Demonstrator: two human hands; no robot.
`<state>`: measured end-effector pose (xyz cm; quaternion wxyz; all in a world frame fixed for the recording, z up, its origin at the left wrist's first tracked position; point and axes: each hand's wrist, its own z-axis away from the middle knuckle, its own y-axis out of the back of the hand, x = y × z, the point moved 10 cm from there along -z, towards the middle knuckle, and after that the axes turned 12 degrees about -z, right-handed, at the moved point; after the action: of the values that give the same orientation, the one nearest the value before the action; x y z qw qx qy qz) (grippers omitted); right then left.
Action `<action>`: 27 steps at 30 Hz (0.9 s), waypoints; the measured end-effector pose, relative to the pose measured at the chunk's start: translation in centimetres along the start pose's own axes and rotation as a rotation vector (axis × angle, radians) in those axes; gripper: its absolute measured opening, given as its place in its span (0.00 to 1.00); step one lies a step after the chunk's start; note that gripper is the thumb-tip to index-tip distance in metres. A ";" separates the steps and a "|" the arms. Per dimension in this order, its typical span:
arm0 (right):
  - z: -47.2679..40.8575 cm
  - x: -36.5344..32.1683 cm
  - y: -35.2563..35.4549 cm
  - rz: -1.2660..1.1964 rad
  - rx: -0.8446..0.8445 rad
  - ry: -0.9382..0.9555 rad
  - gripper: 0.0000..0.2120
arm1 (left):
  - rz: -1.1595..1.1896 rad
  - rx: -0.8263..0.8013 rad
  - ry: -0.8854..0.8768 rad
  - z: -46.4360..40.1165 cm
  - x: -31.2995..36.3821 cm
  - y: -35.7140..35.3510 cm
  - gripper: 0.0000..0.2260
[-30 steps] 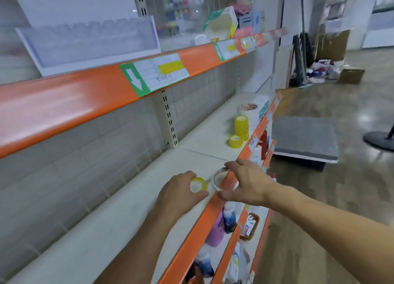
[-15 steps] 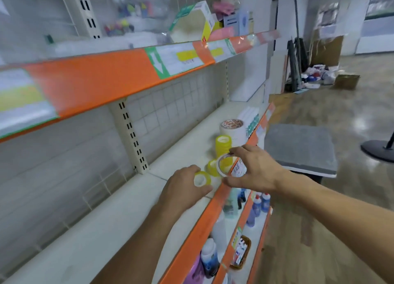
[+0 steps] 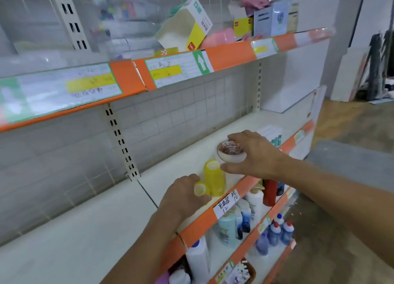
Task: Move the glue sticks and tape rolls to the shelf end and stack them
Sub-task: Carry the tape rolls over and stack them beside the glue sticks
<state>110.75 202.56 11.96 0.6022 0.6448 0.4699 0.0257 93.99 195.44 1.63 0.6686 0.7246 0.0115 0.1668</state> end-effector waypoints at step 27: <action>-1.9 5.6 1.5 -0.016 -0.063 -0.079 0.42 | -0.035 -0.082 0.118 -1.3 0.2 -1.3 0.31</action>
<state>113.59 207.80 10.75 0.6404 0.6224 0.4500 0.0102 94.13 196.86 0.51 0.6987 0.6852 0.0566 0.1980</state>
